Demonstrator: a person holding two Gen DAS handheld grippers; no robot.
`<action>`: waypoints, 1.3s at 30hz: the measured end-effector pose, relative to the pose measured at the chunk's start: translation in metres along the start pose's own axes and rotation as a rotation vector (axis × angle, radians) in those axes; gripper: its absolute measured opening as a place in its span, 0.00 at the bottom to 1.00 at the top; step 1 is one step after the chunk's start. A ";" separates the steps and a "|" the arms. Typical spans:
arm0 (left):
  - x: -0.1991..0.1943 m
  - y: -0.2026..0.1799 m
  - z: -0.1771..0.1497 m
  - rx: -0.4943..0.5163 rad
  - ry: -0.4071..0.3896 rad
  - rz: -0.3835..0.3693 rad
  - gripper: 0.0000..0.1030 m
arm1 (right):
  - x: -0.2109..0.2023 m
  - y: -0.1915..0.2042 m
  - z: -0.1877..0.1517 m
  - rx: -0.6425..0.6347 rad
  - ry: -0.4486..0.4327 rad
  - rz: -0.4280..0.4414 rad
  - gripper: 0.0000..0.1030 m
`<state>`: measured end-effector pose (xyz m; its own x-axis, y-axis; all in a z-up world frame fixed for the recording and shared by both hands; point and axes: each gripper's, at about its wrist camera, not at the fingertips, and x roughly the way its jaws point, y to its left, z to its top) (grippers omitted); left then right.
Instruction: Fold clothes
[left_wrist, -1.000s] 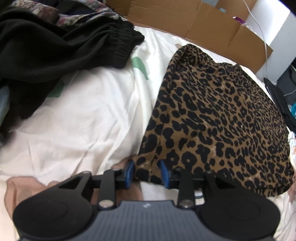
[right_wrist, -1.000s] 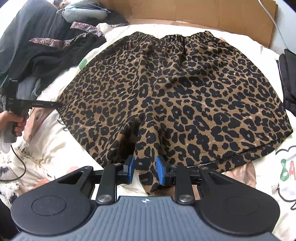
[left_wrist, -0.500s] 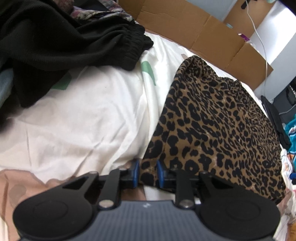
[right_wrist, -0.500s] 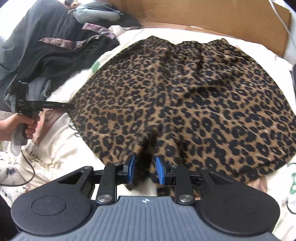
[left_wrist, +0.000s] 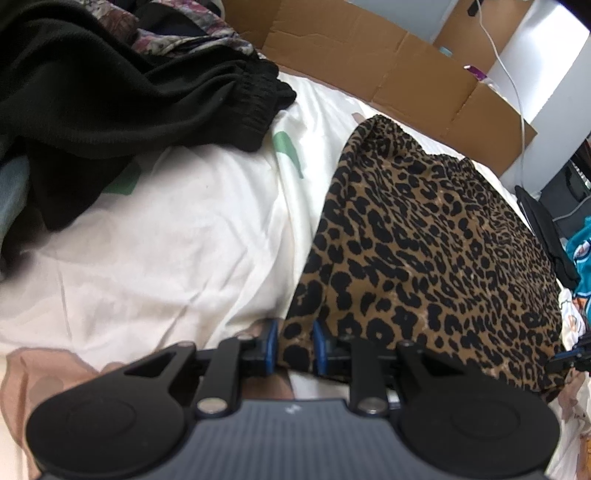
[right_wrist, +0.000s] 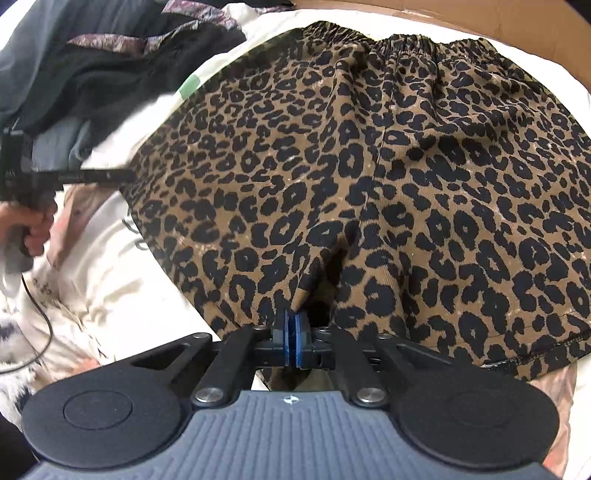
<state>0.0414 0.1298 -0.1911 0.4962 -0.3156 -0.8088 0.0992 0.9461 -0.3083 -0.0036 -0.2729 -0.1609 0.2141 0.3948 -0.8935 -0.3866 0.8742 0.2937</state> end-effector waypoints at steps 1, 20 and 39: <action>0.000 0.000 0.000 0.008 0.001 0.000 0.24 | 0.001 0.000 -0.001 -0.004 0.006 -0.006 0.01; 0.001 0.017 0.007 -0.036 0.049 -0.114 0.08 | 0.007 -0.003 -0.006 0.013 0.037 -0.008 0.02; -0.032 -0.030 0.039 -0.056 0.049 -0.117 0.05 | -0.029 0.046 0.033 -0.147 -0.174 -0.015 0.39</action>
<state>0.0565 0.1142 -0.1360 0.4413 -0.4283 -0.7885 0.1054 0.8974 -0.4285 0.0017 -0.2347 -0.1105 0.3672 0.4362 -0.8215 -0.5058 0.8349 0.2172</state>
